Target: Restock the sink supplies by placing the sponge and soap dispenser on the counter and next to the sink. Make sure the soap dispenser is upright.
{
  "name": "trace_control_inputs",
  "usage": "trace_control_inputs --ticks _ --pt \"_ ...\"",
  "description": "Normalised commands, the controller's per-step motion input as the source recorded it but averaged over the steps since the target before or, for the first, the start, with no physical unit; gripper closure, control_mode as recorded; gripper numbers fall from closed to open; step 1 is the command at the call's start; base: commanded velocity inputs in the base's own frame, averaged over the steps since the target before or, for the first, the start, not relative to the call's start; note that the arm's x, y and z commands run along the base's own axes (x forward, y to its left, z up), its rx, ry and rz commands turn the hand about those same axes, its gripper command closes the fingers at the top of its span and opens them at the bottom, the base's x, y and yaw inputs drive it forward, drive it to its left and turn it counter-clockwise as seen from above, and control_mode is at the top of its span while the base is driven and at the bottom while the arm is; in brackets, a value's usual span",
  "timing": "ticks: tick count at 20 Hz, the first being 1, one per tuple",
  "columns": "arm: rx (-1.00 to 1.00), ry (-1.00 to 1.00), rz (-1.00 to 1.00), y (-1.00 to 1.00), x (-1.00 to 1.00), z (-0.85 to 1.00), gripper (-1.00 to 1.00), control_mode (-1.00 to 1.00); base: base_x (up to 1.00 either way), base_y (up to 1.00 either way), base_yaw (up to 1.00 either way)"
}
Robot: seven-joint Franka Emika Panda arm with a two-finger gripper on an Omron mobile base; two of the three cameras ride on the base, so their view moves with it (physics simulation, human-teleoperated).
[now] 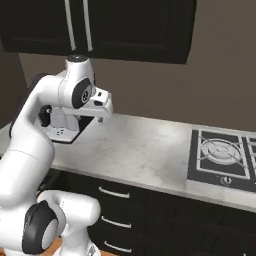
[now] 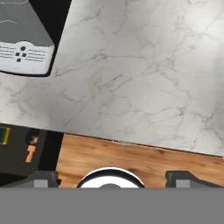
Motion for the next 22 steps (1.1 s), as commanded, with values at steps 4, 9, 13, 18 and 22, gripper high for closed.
trace_control_inputs --ticks 4,9,13,18,22 --pt "0.00 0.00 0.00 0.00 0.00 0.00 -1.00 1.00 0.21 -0.02 0.39" --pt "0.00 0.00 0.00 0.00 0.00 0.00 -1.00 1.00 0.24 -0.25 0.54" --pt "0.00 0.00 0.00 0.00 0.00 0.00 -1.00 1.00 0.34 -0.33 0.52" --pt "0.00 0.00 0.00 0.00 0.00 0.00 -1.00 1.00 0.29 -0.36 0.44" --pt "0.00 0.00 0.00 0.00 0.00 0.00 -1.00 1.00 0.11 -0.33 0.27"
